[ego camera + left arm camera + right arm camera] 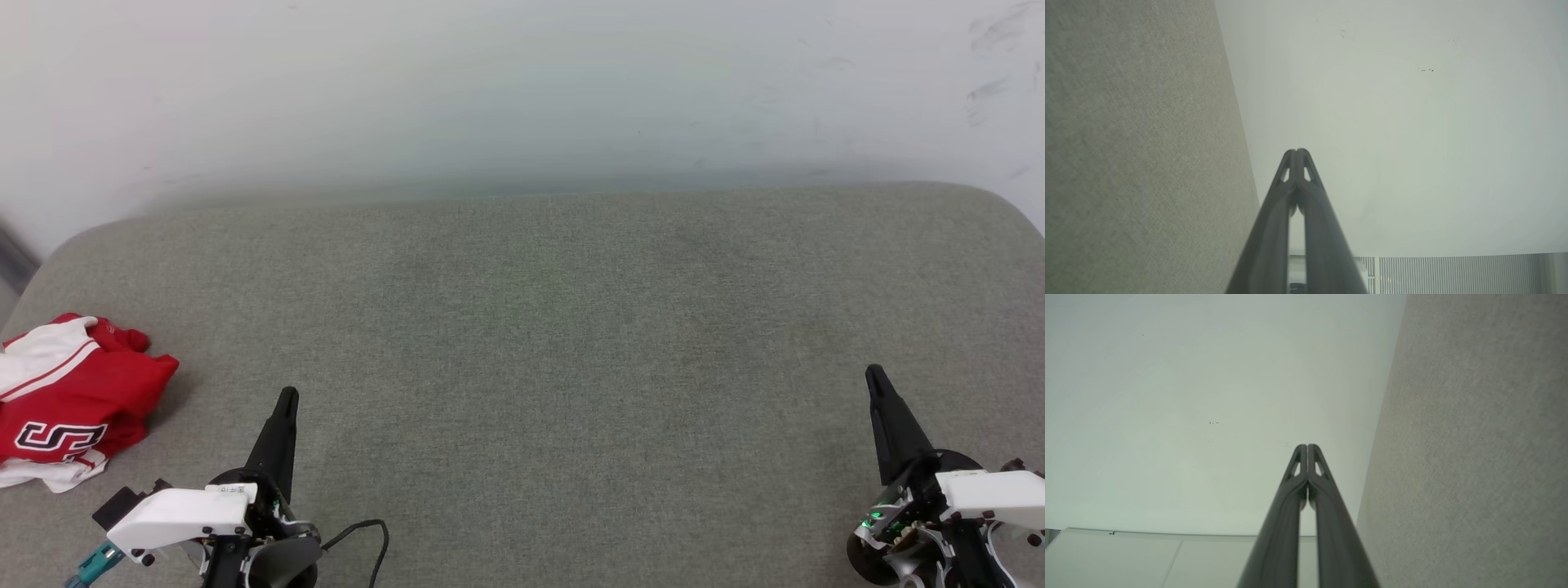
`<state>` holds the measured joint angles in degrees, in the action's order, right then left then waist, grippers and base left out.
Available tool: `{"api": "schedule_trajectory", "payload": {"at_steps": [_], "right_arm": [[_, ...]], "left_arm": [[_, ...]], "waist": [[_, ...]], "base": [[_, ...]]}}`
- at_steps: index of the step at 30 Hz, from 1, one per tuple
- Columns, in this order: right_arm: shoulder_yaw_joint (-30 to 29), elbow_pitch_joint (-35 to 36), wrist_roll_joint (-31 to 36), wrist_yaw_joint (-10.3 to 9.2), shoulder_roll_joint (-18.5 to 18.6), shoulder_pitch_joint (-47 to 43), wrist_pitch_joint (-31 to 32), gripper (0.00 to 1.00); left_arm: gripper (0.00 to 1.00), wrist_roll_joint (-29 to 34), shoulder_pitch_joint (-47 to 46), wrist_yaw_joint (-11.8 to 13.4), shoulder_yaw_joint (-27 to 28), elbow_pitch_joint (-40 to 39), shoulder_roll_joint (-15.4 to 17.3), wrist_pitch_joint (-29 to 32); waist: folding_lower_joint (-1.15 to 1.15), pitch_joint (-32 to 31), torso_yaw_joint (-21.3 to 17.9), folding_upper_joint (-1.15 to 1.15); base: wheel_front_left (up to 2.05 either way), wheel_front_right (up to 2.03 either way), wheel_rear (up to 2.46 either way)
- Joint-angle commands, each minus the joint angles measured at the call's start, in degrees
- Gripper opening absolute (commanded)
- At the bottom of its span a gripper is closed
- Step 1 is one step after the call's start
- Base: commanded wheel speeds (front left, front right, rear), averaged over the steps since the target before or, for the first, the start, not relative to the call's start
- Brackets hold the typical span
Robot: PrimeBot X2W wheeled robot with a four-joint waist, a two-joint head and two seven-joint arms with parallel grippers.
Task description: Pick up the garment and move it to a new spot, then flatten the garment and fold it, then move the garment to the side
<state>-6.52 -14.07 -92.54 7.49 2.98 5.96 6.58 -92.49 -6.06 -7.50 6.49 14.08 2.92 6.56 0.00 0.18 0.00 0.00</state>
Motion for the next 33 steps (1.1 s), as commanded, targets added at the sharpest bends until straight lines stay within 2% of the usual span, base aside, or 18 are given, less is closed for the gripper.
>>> {"api": "schedule_trajectory", "payload": {"at_steps": [1, 21, 22, 26, 33], "right_arm": [[0.03, -0.02, 0.32, 0.00, -0.19, 0.66, 0.00, 0.00], [0.03, -0.02, 0.32, 0.00, -0.19, 0.67, 0.00, 0.00], [0.03, -0.02, 0.32, 0.00, -0.19, 0.67, 0.00, 1.00], [0.07, -1.78, -0.01, -0.01, -0.03, -1.47, -0.01, 1.00], [0.47, -1.05, 1.79, -0.01, -0.04, -2.10, -2.11, 1.00]], "left_arm": [[0.00, 0.20, -0.49, -0.10, 0.06, 0.02, -0.04, 0.02], [0.00, 0.21, -0.49, -0.10, 0.06, 0.02, -0.04, 0.02], [1.00, 0.21, -0.49, -0.10, 0.06, 0.02, -0.04, 0.02], [1.00, -0.02, 1.51, 0.01, -0.21, 1.75, -0.26, -0.03], [1.00, 1.22, 2.05, 0.01, -0.60, -0.18, -0.23, -2.13]], "waist": [[0.00, 0.00, 0.00, 0.00], [0.00, 0.00, 0.00, 0.00], [0.00, 0.00, 0.00, 0.00], [0.00, 0.00, 0.00, 0.00], [0.00, 0.05, -0.05, 0.00]], "base": [[0.00, 0.00, 0.00], [0.00, 0.00, 0.00], [0.00, 0.00, 0.00], [0.00, 0.00, 0.00], [0.00, 0.00, 0.00]]}}
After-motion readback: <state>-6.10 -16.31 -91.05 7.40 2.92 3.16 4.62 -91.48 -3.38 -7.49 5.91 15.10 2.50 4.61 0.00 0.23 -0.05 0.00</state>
